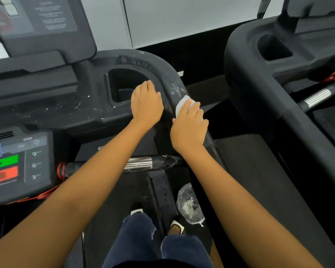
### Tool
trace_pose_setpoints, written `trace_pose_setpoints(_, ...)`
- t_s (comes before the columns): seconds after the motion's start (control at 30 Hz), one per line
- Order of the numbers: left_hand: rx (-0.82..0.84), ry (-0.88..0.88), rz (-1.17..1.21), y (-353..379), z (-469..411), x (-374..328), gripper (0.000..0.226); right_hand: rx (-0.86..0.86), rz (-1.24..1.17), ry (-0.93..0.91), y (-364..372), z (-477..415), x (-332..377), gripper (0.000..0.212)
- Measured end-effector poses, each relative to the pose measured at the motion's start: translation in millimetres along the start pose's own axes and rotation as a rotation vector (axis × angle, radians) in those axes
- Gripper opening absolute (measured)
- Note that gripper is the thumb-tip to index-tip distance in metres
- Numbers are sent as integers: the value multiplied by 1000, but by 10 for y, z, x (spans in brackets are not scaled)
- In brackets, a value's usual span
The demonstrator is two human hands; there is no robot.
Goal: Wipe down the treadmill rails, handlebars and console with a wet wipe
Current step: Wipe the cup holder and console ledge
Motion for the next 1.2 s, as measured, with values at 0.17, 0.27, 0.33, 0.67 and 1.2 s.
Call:
trace_pose_setpoints(0.17,76,4,-148,55,-73,44,43,31,-98,-44,-180,-540,224,76)
trace_pose_setpoints(0.27,130,61,-155,38,-130,81,42,60,-150,-149,-271,-778,300,76)
trace_pose_setpoints(0.33,175,85,-120,24,-156,116,42,33,-113,-163,-263,-664,252,74)
trace_pose_setpoints(0.67,238,124,-68,-11,-175,182,36,11,-102,-176,-281,-848,412,67)
trace_pose_setpoints(1.2,329,160,-170,-227,-35,589,45,74,-179,-108,-342,-1284,552,65)
Point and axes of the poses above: each hand's wrist, its own z-axis away from the middle knuckle, its own y-axis out of the palm, x = y × z, the point moved 7 cm from there along -z, towards the middle knuckle, and after that the axes turned 14 degrees about x, right-handed, at the moved point
